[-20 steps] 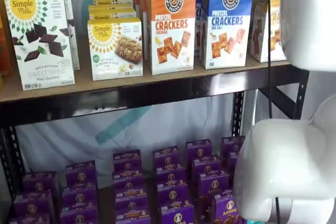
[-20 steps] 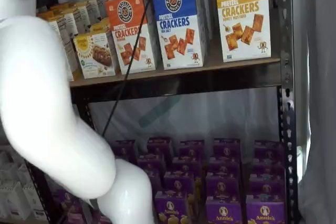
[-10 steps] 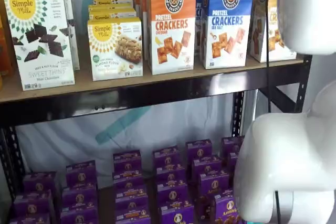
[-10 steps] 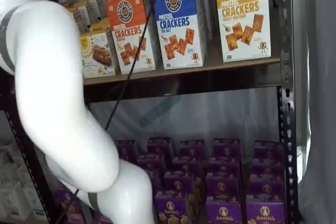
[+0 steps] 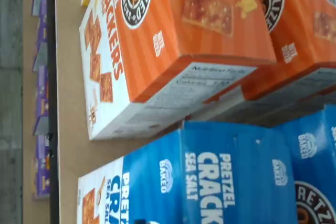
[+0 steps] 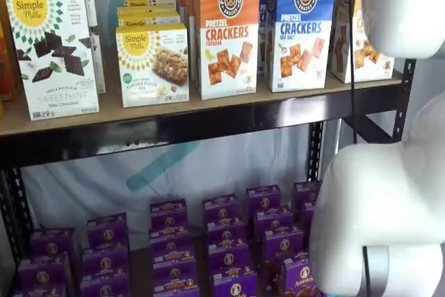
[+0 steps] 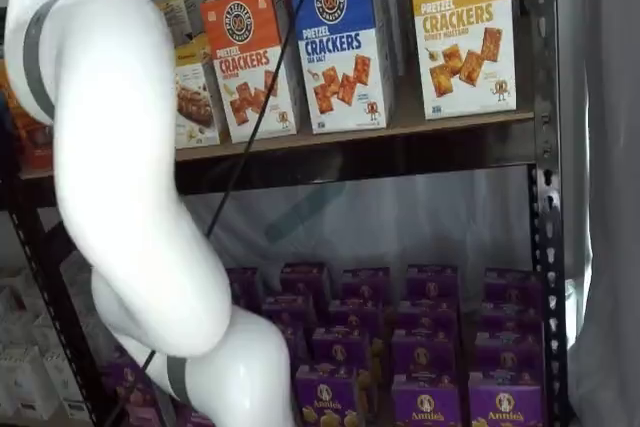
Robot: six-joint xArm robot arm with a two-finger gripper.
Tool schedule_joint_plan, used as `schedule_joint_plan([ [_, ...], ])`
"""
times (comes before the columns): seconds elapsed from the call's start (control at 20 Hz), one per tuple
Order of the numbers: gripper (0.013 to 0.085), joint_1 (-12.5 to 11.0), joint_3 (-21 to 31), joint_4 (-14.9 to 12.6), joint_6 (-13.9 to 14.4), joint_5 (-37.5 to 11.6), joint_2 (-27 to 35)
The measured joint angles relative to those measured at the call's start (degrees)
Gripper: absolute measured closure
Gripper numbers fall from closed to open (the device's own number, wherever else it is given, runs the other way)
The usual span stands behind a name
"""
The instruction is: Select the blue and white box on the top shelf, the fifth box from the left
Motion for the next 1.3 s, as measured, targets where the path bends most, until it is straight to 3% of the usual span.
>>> schedule_joint_plan([
  [0.75,0.013,1.6,-4.3,-3.9,0.3,2.7,4.8],
  [1.3,0.013,3.1,-9.5,-7.5,1.7,9.5,7.9],
])
